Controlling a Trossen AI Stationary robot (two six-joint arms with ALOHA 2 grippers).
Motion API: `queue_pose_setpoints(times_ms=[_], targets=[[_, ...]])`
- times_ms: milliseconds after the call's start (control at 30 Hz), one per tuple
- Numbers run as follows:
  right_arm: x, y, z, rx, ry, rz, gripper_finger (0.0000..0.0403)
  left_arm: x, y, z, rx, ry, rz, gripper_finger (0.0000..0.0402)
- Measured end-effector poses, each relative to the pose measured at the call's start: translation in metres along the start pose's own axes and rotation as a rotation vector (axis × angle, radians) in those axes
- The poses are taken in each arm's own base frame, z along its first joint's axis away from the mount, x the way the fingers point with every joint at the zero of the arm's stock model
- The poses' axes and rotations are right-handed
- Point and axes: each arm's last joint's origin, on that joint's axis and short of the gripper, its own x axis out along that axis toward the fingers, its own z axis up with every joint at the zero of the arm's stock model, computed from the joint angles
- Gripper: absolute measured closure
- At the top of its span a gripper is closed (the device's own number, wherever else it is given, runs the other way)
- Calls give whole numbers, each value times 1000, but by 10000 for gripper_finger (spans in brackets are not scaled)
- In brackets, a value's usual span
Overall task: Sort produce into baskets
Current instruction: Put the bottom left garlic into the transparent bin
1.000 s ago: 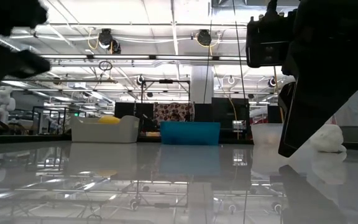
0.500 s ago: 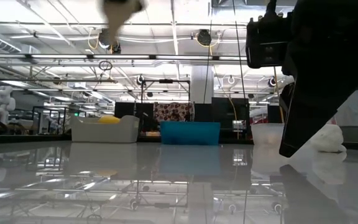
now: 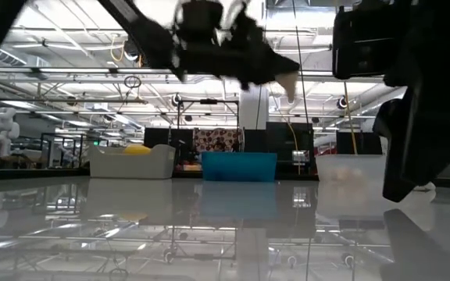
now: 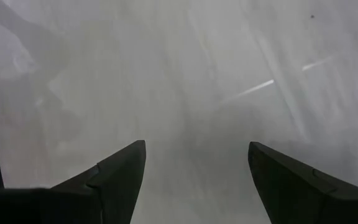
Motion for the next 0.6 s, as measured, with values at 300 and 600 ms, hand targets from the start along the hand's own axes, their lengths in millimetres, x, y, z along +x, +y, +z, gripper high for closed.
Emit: queue_pose_setpoints(times_ms=[300,600], targets=[[0,-2,1,-133,8,-14,126,100,66,-55,-86,-166,161,253],[1,-7,8,-194,0,-27,126,166,102,-70,-122,-154,229,253]])
